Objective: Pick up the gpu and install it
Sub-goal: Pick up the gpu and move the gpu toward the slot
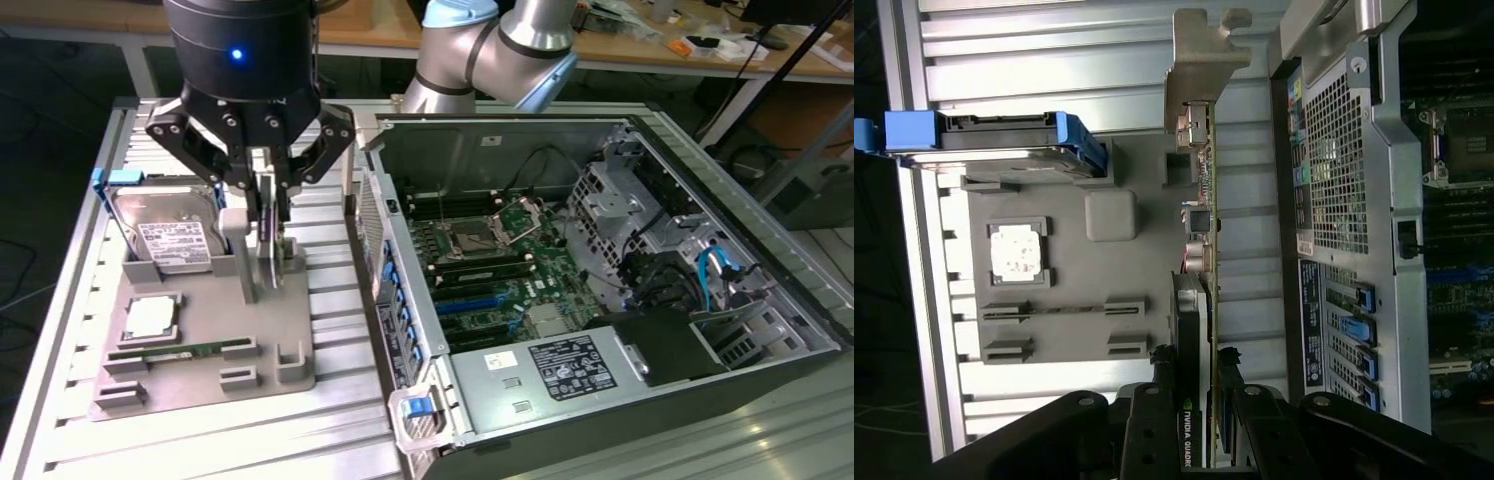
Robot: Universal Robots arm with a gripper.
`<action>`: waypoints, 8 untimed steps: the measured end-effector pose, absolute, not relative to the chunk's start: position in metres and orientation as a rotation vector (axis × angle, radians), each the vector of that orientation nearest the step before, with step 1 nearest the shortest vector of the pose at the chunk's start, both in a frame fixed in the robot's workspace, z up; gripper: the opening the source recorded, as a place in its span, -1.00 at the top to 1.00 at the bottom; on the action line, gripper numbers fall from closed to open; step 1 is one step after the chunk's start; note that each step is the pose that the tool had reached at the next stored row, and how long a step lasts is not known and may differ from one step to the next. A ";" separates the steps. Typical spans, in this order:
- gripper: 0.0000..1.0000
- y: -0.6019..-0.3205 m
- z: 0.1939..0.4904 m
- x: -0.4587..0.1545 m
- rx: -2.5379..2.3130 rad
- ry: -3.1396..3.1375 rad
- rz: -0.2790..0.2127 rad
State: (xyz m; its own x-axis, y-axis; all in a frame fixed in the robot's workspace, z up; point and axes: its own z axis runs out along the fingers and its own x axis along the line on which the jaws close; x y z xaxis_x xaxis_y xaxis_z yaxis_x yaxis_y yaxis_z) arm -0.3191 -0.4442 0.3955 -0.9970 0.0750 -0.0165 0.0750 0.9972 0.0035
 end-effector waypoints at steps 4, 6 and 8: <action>0.47 -0.444 0.398 -0.319 0.117 3.125 0.004; 0.47 -0.444 0.399 -0.319 0.117 3.126 0.005; 0.47 -0.444 0.401 -0.319 0.117 3.127 0.004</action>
